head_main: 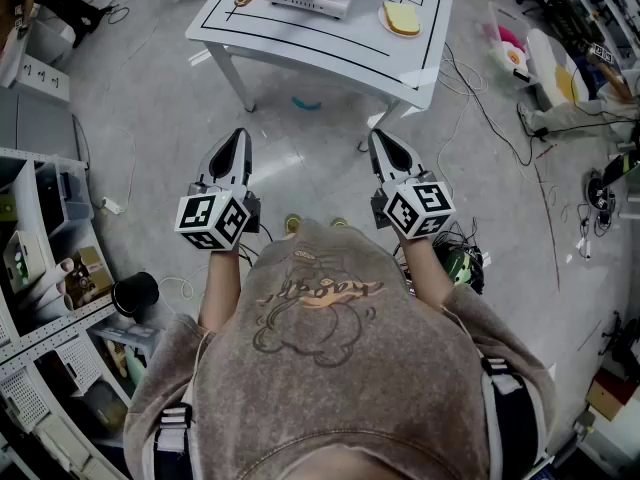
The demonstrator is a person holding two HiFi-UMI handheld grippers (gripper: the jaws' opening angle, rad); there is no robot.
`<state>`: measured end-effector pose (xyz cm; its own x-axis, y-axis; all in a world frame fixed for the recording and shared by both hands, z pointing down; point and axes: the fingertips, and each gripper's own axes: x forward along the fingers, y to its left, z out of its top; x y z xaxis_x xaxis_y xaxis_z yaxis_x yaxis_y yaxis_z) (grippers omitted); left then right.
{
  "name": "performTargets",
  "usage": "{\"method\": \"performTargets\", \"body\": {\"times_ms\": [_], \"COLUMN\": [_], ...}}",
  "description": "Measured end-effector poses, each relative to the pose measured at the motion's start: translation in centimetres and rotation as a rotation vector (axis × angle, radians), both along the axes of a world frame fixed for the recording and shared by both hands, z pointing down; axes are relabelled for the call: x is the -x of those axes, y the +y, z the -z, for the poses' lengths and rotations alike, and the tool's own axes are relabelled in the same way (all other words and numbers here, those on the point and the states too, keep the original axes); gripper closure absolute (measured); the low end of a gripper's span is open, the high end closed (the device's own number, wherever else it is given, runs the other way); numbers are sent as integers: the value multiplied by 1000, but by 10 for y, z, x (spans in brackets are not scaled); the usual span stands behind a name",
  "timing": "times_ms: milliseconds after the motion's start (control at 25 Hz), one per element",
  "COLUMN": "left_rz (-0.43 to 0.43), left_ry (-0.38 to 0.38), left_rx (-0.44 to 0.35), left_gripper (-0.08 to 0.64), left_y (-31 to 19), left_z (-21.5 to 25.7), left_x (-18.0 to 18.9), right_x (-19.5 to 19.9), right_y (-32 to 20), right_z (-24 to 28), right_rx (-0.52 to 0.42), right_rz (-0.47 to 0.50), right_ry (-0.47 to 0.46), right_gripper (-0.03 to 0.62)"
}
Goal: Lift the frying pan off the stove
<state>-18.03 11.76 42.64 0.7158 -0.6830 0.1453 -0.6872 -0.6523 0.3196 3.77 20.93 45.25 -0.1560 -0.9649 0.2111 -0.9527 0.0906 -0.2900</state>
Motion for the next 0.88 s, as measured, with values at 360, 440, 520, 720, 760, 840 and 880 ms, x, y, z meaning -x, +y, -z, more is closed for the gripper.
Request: {"method": "performTargets", "body": {"times_ms": [360, 440, 520, 720, 760, 840, 880], "left_rz": [-41, -55, -67, -80, -83, -89, -91], "left_ry": [30, 31, 27, 22, 21, 18, 17], "left_rx": [35, 27, 12, 15, 15, 12, 8], "left_gripper": [552, 552, 552, 552, 552, 552, 552], "left_y": [-18, -24, -31, -48, -52, -59, -64], "left_z": [-11, -8, -6, -13, -14, -16, -16], "left_x": [12, 13, 13, 9, 8, 4, 2], "right_x": [11, 13, 15, 18, 17, 15, 13], "right_y": [-2, -3, -6, -21, -24, -32, -37], "right_z": [-15, -17, -16, -18, -19, -20, -20], "right_rx": [10, 19, 23, 32, 32, 25, 19], "right_rz": [-74, -88, -90, -90, -91, -95, -98], "right_ry": [-44, -45, -30, -9, -10, -13, -15], "right_gripper": [601, 603, 603, 601, 601, 601, 601]}}
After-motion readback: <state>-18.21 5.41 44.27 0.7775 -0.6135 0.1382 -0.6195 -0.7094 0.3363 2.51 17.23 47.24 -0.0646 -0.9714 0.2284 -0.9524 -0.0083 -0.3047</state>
